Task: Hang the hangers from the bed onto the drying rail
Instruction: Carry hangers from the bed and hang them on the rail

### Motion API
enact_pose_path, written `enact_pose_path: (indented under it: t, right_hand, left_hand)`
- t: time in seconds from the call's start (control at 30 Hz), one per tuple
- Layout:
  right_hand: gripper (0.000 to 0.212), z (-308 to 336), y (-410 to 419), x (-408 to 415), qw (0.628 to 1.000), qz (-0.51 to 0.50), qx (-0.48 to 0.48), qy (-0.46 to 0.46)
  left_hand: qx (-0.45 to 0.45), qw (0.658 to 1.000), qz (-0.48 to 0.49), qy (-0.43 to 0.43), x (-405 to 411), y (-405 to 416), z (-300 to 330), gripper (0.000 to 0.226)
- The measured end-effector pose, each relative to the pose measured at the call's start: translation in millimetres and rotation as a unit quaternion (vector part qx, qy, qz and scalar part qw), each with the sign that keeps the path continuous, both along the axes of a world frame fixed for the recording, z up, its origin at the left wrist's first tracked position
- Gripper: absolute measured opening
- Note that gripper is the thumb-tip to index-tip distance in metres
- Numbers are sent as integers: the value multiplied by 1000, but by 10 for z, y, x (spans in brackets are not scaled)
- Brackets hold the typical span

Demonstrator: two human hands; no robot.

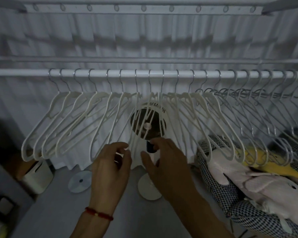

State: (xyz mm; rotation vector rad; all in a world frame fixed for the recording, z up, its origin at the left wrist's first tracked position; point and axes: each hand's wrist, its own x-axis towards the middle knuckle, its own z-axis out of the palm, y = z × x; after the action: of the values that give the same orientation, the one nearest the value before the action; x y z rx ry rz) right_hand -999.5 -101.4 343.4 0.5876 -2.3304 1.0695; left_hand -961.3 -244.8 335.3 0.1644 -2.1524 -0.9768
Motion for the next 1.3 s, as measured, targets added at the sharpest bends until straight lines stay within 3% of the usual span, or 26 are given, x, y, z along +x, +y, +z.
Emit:
enact_pose_path:
  t: [0.13,0.33,0.5,0.87,1.0,1.17,1.3]
  right_hand:
    - [66,-62,-357,-139,997,-11,-9,-73]
    - [36,-87,-492,-297,989,-22,-5,-145]
    - [36,-93,-453,-290,981,-8,-43,-189]
    - [22,-142,-371,-243,982,-15,-63,-180]
    - [25,-135,-315,-205,988,-34,-7,-150]
    - [31,-82,-293,-233,985,-49,67,-154]
    - [29,-93,-256,-211,987,-44,64,-144]
  left_hand:
    - [-22,999,0,-42,-121,-45,-59,29]
    - [-19,997,-17,-76,-274,-10,-212,48]
    - [-16,996,-52,-65,-314,7,-280,32]
    - [114,982,-129,-72,-341,32,-352,25]
    - [145,979,-124,-74,-309,23,-336,25]
    - [122,986,-88,-73,-304,-6,-338,27]
    - [123,986,-79,-79,-305,-22,-366,27]
